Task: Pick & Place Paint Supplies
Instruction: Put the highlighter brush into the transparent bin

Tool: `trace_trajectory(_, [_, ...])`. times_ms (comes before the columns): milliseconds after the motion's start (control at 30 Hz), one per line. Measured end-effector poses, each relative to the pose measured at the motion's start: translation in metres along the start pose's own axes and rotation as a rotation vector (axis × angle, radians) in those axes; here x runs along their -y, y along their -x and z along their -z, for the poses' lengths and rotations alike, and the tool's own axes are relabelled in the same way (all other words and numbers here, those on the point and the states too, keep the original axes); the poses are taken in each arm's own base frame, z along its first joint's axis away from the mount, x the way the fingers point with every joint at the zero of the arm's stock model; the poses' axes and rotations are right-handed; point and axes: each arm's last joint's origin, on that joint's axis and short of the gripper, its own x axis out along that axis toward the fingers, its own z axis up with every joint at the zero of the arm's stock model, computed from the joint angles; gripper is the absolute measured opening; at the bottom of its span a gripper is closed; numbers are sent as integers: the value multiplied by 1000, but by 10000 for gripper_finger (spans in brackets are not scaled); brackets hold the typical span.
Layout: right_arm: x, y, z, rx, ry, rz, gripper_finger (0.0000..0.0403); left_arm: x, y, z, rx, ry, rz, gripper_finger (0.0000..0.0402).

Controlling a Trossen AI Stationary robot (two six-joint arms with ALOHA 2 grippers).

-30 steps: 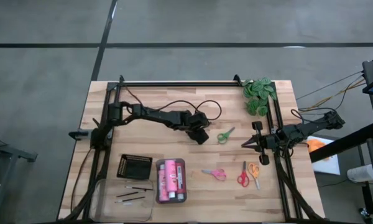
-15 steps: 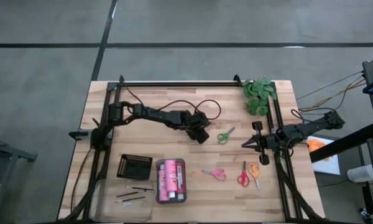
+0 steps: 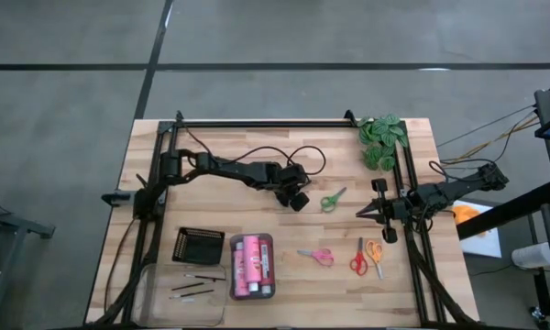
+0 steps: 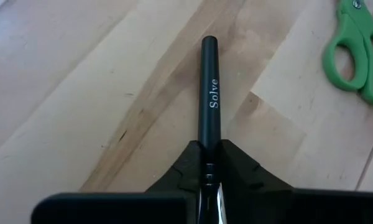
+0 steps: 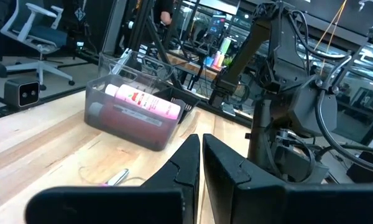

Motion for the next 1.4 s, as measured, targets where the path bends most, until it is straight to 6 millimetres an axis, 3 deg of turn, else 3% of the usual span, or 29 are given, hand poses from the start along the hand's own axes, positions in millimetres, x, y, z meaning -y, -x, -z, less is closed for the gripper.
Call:
trace_trajectory(433, [0,0,0,0,0,0,15,0,1,0,-5,-4,1,34])
trace_trajectory(633, [0,0,0,0,0,0,15,-1,17,-1,-37,-15,2,35])
trace_trajectory(867, [0,0,0,0,0,1,15,-2,63,-11,-28,-13,-3,35])
trace_trajectory(1033, [0,0,0,0,0,0,15,-5,111,-14,-51,-17,-8,35])
trace_trajectory(1400, [0,0,0,0,0,0,15,-15,220,7,-209,-5,129,35])
